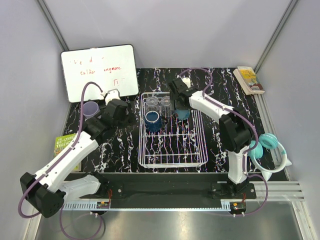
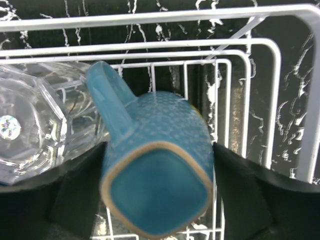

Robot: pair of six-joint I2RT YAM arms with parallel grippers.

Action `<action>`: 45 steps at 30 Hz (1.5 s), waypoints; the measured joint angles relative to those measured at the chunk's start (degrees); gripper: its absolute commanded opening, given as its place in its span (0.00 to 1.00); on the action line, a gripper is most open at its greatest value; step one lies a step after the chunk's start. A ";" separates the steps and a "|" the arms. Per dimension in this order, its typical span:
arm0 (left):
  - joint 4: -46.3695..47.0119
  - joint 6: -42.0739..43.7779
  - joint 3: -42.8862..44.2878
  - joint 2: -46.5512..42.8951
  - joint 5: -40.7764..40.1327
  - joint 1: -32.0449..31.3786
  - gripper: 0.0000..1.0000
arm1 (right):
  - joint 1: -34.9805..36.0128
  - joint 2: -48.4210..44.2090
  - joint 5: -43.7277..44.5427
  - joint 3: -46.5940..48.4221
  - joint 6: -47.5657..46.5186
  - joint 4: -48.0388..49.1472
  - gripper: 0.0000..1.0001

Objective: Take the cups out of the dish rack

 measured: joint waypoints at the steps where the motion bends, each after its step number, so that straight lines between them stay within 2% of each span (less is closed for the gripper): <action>1: 0.17 0.00 -0.17 0.17 0.04 0.00 0.82 | -0.04 0.15 -0.44 -0.31 0.09 0.31 0.63; 5: 0.35 -0.02 -0.70 0.39 0.17 0.00 0.82 | -0.28 0.22 -0.44 -0.61 0.04 0.98 0.35; 6: 0.37 -0.02 -0.74 0.39 0.17 0.00 0.82 | -0.26 0.22 -0.46 -0.63 -0.02 1.03 0.23; 7: 0.37 -0.02 -0.79 0.42 0.15 0.00 0.82 | -0.28 0.17 -0.46 -0.74 -0.02 1.11 0.00; 19: 1.49 0.00 -0.85 1.16 0.15 -0.15 0.81 | -0.28 -5.66 -0.20 -6.10 1.03 1.44 0.00; 28: 6.34 -0.07 -1.84 1.57 3.78 -0.22 0.81 | -0.33 -23.28 -5.60 -8.92 1.53 2.34 0.00; 33: 17.07 -1.70 -9.20 -2.51 11.52 -0.20 0.82 | -0.44 -37.00 -14.88 -19.69 3.93 9.92 0.00; 37: 27.91 -4.57 -16.92 -9.11 17.90 -0.20 0.82 | -0.55 -45.40 -24.39 -31.08 7.78 20.48 0.00; 45: 55.19 -12.59 -28.94 -16.11 27.34 -0.20 0.82 | -0.57 -52.43 -38.62 -48.68 20.72 45.86 0.00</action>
